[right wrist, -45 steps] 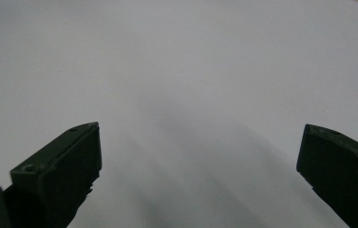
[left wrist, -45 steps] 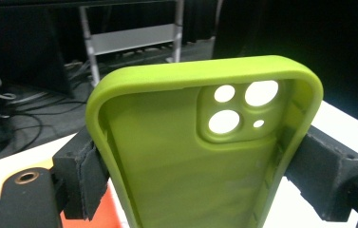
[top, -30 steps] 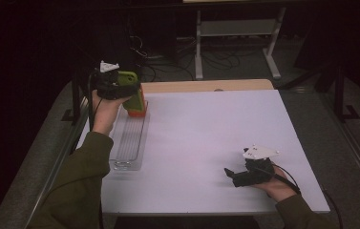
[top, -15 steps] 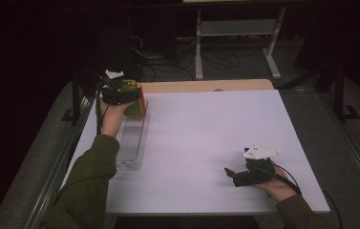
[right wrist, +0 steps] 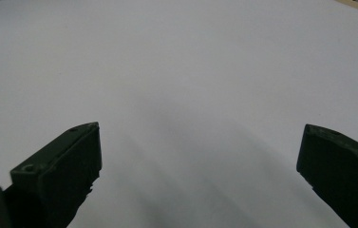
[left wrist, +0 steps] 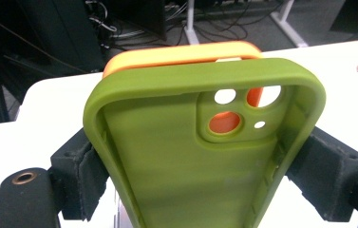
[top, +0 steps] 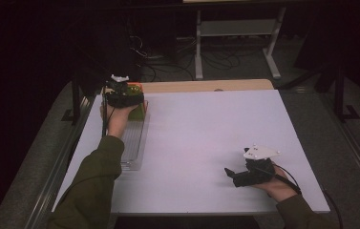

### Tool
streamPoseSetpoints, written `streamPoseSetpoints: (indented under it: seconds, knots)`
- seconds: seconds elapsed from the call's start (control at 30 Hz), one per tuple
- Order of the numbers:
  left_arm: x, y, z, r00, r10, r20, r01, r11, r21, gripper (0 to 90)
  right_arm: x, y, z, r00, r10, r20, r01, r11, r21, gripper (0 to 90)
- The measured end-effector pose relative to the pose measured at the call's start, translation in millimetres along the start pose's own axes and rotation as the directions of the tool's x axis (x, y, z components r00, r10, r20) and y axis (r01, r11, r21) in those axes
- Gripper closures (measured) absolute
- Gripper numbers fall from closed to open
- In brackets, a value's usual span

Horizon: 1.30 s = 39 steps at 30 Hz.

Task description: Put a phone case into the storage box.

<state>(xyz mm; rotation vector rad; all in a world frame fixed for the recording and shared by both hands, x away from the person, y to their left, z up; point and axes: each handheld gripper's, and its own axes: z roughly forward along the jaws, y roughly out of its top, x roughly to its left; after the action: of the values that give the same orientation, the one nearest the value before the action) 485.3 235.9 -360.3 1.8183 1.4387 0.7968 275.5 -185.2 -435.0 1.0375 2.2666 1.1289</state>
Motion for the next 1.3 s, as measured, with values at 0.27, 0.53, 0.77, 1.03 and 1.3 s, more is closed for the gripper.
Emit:
streamPoseSetpoints:
  seconds: [0.27, 0.53, 0.77, 1.03, 1.3]
  knots:
    - [-0.3, -3.0, 8.0, 0.9998, -0.009, -0.019, 0.010, 0.9998, 0.016, 14.7, 0.2, 0.0, 0.1, 1.0000, -0.001, -0.001, 0.001, 1.000, -0.001, 0.4]
    - [0.1, -5.9, 12.2, 0.9998, -0.017, -0.011, 0.018, 0.9998, 0.002, 13.0, -0.2, -0.5, 0.5, 1.0000, -0.003, -0.001, 0.003, 1.000, 0.002, 0.4]
    - [0.7, -6.4, 15.1, 0.9990, -0.045, 0.006, 0.045, 0.9990, 0.004, 2.6, 0.0, -0.4, 0.6, 1.0000, -0.003, -0.001, 0.003, 1.000, 0.001, 0.4]
    - [4.8, -3.6, 6.3, 0.9996, -0.023, 0.017, 0.023, 0.9997, -0.002, 0.0, -0.2, -0.4, 0.2, 1.0000, 0.000, -0.001, 0.000, 1.000, 0.001, 0.4]
    - [14.5, 1.6, -8.6, 0.9995, -0.003, 0.030, 0.003, 0.9999, -0.015, 0.0, 0.4, -0.8, 0.2, 1.0000, 0.006, -0.001, -0.006, 1.000, 0.002, 0.4]
